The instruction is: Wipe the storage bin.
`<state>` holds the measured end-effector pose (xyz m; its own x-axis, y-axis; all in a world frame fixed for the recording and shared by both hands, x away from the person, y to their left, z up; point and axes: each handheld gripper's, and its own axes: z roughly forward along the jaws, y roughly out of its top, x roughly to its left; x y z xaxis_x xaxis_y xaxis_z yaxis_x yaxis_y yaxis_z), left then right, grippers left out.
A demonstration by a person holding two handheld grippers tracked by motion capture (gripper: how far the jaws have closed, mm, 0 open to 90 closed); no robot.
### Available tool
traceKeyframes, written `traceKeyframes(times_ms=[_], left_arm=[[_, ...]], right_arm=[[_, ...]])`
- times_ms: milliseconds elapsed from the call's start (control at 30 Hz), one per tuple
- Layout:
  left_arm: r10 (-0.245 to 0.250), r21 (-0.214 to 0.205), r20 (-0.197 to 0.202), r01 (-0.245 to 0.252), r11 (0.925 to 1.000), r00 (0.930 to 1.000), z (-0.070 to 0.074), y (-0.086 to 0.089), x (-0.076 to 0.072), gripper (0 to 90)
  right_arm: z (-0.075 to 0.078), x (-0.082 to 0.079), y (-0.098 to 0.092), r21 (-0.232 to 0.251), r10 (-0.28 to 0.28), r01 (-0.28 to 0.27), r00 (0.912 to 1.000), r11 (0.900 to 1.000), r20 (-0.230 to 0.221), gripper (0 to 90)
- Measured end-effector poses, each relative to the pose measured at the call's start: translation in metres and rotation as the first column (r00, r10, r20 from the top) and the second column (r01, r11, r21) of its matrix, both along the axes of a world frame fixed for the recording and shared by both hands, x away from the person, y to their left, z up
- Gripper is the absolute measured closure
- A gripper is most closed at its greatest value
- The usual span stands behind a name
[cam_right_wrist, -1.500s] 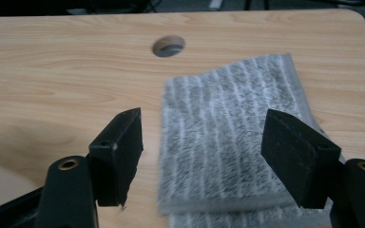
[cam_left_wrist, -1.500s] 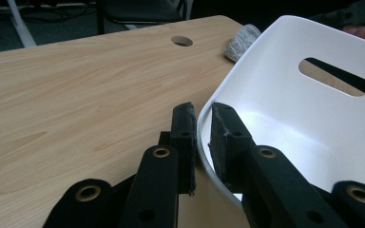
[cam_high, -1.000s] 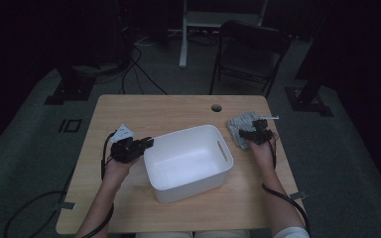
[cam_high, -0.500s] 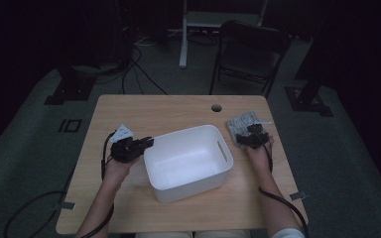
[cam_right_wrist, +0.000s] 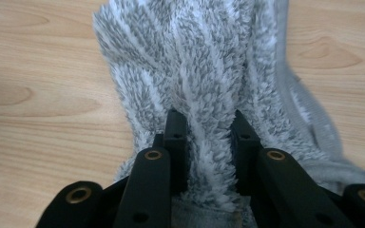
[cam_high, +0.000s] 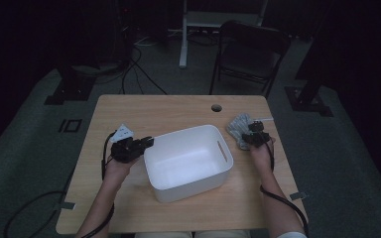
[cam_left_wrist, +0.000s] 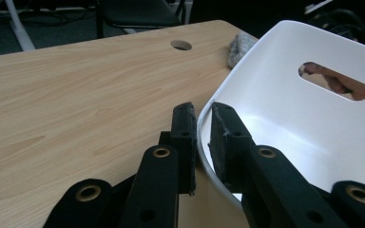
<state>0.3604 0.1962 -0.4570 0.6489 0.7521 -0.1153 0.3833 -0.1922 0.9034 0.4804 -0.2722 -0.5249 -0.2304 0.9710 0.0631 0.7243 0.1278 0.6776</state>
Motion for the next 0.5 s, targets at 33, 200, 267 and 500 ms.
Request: traceKeyframes(times_ms=[33, 200, 267, 500], left_arm=[[-0.001, 0.003, 0.0, 0.001, 1.0, 1.0, 0.0, 0.0, 0.0, 80.5], [0.001, 0.009, 0.005, -0.001, 1.0, 1.0, 0.0, -0.001, 0.0, 80.6], [0.001, 0.008, 0.007, -0.001, 1.0, 1.0, 0.0, -0.001, 0.0, 80.6], [-0.006, -0.004, 0.01, 0.006, 1.0, 0.9999, -0.001, -0.001, 0.001, 80.4]], right_arm=[[0.005, -0.004, -0.004, 0.027, -0.004, 0.004, 0.9999, 0.9996, 0.01, 75.4], [0.022, -0.02, -0.013, 0.105, 0.009, -0.014, 0.9985, 0.9943, 0.054, 75.5], [0.026, -0.027, -0.014, 0.104, 0.027, -0.034, 0.9975, 0.9941, 0.065, 75.5], [0.041, -0.058, -0.019, 0.169, 0.054, -0.071, 0.9931, 0.9831, 0.104, 75.4]])
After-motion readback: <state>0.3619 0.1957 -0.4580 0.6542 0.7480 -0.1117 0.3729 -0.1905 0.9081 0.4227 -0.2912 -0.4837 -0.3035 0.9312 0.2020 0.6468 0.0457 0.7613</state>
